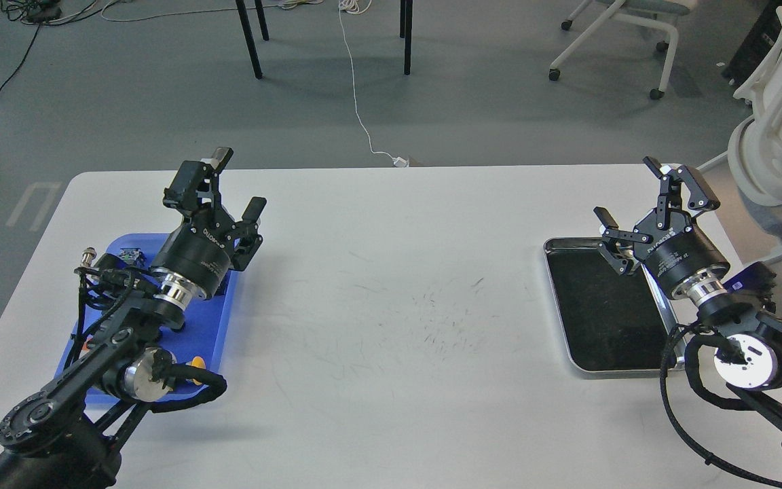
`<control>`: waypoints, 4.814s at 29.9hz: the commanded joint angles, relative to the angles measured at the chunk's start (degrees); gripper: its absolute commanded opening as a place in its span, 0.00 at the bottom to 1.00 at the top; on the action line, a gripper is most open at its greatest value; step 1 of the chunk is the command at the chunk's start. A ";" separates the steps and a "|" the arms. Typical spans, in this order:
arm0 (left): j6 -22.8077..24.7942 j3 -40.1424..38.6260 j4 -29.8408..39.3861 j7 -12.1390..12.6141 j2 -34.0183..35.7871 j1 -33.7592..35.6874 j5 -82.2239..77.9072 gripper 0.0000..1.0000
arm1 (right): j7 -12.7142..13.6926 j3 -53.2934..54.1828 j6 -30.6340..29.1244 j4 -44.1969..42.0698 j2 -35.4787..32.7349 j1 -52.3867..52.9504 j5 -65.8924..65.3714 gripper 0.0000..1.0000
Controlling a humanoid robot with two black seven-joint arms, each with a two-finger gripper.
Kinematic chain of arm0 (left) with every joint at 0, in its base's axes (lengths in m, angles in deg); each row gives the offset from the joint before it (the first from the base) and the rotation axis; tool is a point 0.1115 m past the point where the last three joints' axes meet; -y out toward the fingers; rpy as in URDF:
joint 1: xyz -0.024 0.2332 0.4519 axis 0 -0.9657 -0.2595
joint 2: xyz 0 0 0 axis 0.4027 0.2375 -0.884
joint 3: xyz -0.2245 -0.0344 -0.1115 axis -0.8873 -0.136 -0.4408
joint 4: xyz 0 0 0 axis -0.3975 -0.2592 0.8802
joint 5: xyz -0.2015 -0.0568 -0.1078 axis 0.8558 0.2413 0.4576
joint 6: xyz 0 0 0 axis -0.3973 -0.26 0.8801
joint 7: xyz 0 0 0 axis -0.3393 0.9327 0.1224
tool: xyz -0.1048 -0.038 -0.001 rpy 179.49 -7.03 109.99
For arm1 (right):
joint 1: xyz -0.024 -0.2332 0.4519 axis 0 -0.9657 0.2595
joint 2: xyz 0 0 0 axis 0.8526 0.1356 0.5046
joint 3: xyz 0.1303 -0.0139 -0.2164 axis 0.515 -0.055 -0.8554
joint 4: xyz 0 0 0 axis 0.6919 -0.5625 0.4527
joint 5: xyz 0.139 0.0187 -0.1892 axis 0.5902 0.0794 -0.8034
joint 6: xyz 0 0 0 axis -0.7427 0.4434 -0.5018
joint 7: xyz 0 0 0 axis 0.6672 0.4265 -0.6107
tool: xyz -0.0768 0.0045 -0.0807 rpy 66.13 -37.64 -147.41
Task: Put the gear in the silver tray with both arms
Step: 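Move the left gripper down over the blue parts tray, then grasp a small black gear in the blue tray with the left gripper, then lift the black gear and carry it toward the table center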
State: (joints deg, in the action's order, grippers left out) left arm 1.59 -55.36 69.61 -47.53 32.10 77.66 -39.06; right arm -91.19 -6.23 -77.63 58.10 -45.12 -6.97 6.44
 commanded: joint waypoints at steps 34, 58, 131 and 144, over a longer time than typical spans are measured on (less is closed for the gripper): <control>22.14 24.99 3.82 -7.49 39.69 25.66 -77.59 0.94 | 0.00 0.17 -0.02 -0.18 -0.81 0.69 0.00 0.99; 17.30 41.45 -7.78 -7.49 34.16 29.72 -85.99 0.69 | 0.00 0.17 -0.02 -0.18 -0.90 0.78 0.00 0.99; 20.64 48.47 -6.71 -7.49 4.99 49.23 -85.99 0.14 | 0.00 -15.20 0.50 -0.01 -6.53 27.57 0.62 0.99; 20.55 56.48 -24.12 -7.49 -16.02 52.14 -85.99 0.14 | 0.00 -16.70 0.85 -0.10 -4.42 28.11 0.62 0.99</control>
State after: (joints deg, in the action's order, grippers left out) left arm 22.24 0.24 47.98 -55.02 19.53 129.77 -125.04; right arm -91.19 -22.86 -76.69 57.91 -49.60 21.69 7.08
